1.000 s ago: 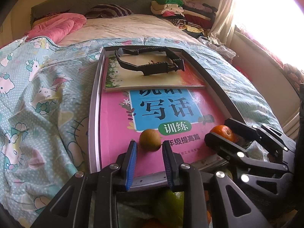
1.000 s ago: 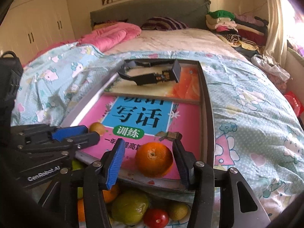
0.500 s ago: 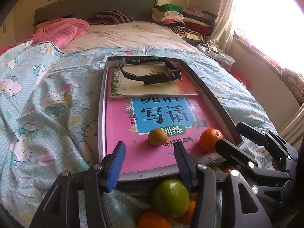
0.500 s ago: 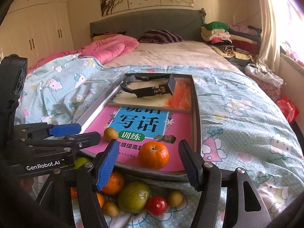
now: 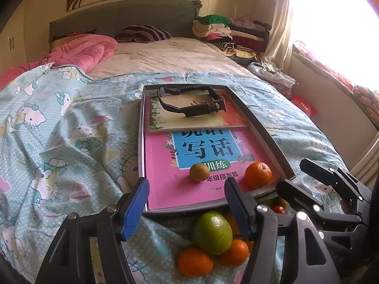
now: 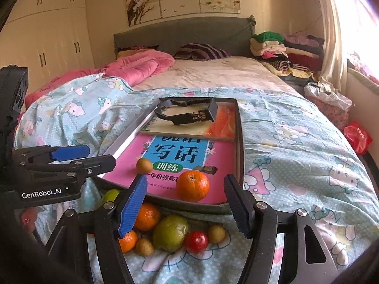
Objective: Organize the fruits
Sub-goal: 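Withdraw both open tools from the tray back toward the fruit pile, then grasp an orange with the left tool while the right tool grasps another orange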
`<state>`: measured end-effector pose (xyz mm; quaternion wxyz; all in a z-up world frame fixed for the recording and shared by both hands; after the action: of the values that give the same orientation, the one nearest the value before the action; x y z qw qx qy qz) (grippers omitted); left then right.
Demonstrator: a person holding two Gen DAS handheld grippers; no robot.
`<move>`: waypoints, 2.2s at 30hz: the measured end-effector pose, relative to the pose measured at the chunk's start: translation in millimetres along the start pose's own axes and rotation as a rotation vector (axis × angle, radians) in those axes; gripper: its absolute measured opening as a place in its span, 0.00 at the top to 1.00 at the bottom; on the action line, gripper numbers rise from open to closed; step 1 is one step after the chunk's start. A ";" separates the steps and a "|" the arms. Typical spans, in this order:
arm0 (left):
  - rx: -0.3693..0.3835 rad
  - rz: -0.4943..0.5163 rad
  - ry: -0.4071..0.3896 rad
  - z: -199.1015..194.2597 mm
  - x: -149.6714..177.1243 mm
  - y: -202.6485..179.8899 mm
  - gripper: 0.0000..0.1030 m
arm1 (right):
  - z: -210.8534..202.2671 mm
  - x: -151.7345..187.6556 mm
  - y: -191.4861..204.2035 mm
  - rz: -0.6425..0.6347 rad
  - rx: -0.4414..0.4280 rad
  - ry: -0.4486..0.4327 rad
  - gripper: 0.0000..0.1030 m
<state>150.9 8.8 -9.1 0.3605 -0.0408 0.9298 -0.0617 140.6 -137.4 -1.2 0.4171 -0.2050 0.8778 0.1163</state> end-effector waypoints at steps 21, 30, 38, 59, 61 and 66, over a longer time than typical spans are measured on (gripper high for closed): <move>-0.019 0.013 0.036 -21.7 35.8 9.6 0.36 | -22.1 27.3 11.2 -0.027 -0.010 0.039 0.33; -0.033 0.037 0.070 -20.6 54.5 9.4 0.36 | -23.2 44.1 22.6 -0.042 -0.034 0.072 0.33; -0.038 0.056 0.090 -21.1 64.6 8.9 0.36 | -20.8 52.6 31.8 -0.054 -0.054 0.097 0.33; -0.004 0.087 0.160 -4.6 93.3 -1.3 0.40 | -5.2 75.2 58.1 -0.147 -0.127 0.159 0.46; 0.004 0.086 0.166 0.1 93.1 -1.9 0.43 | -3.9 76.4 62.8 -0.175 -0.131 0.162 0.46; 0.036 0.076 0.184 11.6 93.8 0.8 0.55 | 2.2 79.2 77.8 -0.283 -0.127 0.173 0.46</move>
<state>89.6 -2.7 -80.0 0.2764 0.0067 0.9586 -0.0685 61.6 -88.3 -61.9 0.3386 -0.3617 0.8636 0.0937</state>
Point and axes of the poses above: each gripper's, at about its wrist camera, not at the fingertips, and z roughly the way its jaws point, y to its left, x to its underside, the point moved 6 cm from there along z, roughly the way its jaws point, and after that the axes turned 3 degrees about -z, right-handed, at the moved point
